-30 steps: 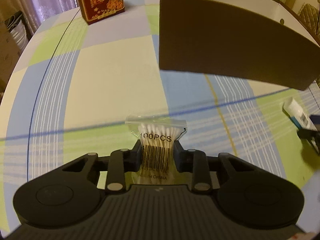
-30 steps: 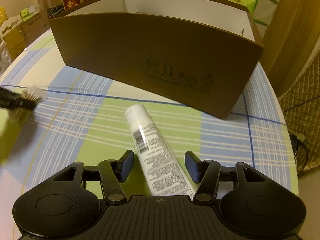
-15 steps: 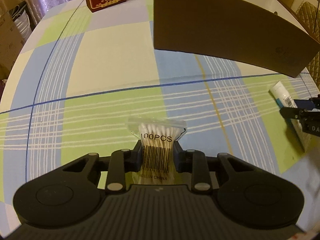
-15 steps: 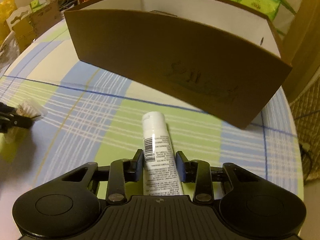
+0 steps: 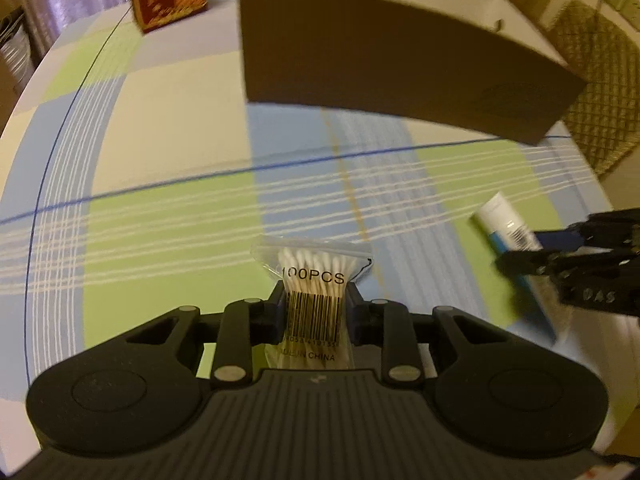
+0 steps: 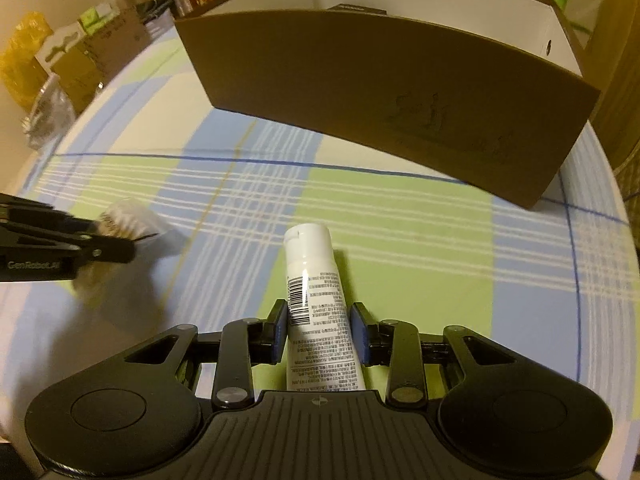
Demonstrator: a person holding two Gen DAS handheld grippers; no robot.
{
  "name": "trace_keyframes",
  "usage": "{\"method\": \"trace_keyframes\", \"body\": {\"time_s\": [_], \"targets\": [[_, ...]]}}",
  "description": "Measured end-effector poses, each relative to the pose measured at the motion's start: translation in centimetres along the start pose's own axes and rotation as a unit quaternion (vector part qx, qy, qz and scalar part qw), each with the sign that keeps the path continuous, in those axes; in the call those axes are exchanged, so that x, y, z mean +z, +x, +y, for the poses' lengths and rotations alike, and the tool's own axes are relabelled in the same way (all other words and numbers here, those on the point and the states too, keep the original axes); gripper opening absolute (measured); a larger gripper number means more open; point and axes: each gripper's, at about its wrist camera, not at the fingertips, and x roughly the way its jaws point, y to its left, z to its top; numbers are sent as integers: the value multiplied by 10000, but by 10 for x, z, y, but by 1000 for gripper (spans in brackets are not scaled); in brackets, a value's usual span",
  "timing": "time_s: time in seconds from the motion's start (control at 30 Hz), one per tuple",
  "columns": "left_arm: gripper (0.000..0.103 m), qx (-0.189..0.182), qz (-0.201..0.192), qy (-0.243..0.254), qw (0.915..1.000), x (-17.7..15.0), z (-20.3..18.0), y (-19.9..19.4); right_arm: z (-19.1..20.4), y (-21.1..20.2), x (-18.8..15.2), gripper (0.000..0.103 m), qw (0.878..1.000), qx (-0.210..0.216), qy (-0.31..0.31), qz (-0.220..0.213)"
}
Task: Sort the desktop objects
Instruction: 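Carry the cotton swab bag and white tube over the brown box with both tools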
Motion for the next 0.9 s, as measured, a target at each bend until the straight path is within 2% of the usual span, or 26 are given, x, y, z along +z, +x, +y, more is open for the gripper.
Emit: {"method": "trace_keyframes", "body": {"time_s": [0.23,0.57,0.7,0.9], "targets": [[23,-290,-505,186,9981,34,-17,-29,-10,-32,16,30,9984,309,334,-329],[23,-618,-1381,536,9870,137,-37,-51,-43,-82,93,30,9903,311,420,-1288],[23,-684,-1414,660,9854,180,-48,-40,-59,-80,132,30,9882,119,410,-1472],[23,-652,-1218,831,9869,231,-65,-3,-87,-53,180,30,9891,-191,540,-1356]]}}
